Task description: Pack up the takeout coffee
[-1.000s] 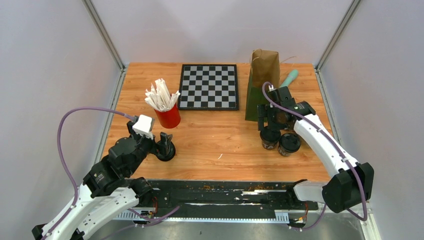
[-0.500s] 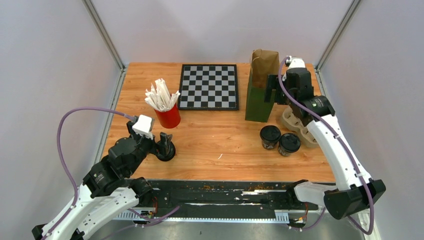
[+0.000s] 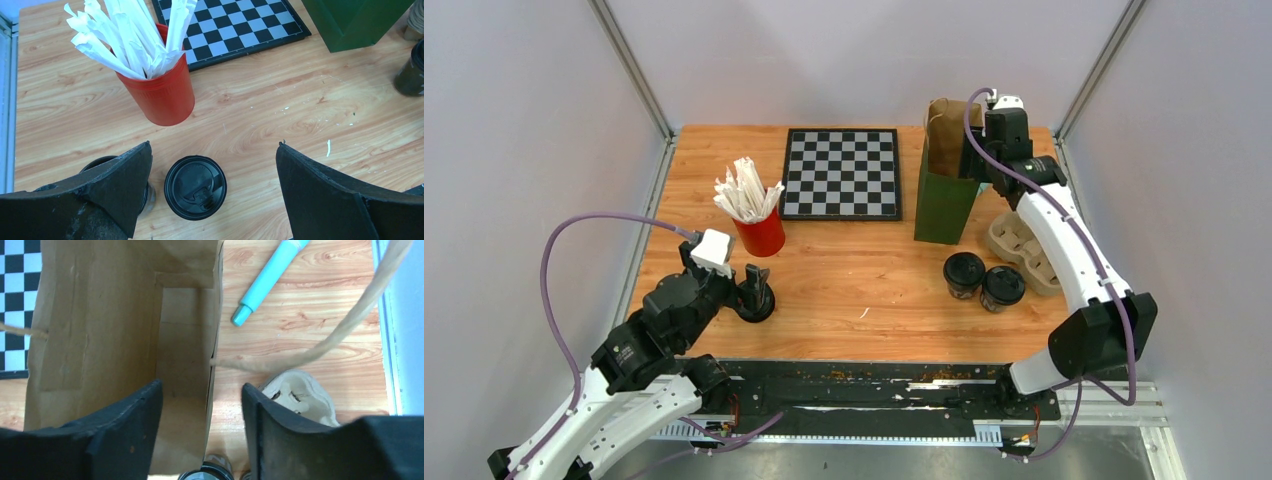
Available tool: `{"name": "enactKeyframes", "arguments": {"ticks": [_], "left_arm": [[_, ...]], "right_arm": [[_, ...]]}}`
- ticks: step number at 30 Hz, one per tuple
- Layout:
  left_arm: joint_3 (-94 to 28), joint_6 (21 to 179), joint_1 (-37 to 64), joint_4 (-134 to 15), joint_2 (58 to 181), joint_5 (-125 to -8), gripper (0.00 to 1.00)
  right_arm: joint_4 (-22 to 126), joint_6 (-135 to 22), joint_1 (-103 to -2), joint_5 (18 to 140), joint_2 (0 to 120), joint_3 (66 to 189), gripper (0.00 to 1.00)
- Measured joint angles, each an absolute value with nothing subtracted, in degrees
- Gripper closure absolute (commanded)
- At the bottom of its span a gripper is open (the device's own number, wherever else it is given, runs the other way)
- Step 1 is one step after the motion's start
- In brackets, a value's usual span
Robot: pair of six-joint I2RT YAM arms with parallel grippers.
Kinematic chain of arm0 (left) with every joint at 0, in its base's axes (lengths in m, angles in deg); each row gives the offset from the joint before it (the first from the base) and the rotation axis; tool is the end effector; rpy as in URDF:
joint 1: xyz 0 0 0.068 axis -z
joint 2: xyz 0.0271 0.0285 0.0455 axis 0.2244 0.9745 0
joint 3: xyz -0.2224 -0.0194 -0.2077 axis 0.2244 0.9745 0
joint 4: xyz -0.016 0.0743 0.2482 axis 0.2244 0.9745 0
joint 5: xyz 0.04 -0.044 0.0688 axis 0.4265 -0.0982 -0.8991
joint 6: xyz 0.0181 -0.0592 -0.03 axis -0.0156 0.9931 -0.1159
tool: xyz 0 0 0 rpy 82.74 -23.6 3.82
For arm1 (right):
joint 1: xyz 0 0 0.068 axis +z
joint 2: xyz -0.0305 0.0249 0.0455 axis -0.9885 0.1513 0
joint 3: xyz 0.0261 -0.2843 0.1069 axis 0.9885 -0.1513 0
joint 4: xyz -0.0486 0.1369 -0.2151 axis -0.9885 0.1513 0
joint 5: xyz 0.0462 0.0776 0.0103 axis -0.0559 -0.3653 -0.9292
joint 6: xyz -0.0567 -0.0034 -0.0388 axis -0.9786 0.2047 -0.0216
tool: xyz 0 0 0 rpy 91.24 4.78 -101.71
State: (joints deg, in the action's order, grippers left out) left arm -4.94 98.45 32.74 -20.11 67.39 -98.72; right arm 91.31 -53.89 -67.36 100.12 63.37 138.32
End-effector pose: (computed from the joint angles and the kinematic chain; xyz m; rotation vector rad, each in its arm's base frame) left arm 0.0661 -0.0354 0.3379 0.2841 1.8189 -0.2909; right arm 0.3265 0.0676 0.3979 0.0448 2.2133 -0.0351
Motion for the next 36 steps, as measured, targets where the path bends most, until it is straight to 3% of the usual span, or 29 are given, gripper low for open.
{"name": "enactKeyframes", "arguments": {"ticks": [3,18,26,36], "left_arm": [[-4.94,98.45,32.74,-20.11,67.52,-98.72,0.00],[-4.94,98.47,32.74,-20.11,67.52,-98.74,0.00],[-4.94,98.49,32.74,-20.11,67.52,-98.77,0.00],[-4.94,98.49,32.74,-20.11,67.89,-98.77,0.00]], "right_arm": [[90.89,-54.96,-67.65,101.02,64.79,139.43,0.55],[90.39,-59.55,-69.11,102.96,69.66,144.39,0.67],[90.19,-61.65,-69.13,101.61,72.04,146.40,0.99],[90.19,-61.67,-68.94,94.99,68.68,147.41,1.00]]}}
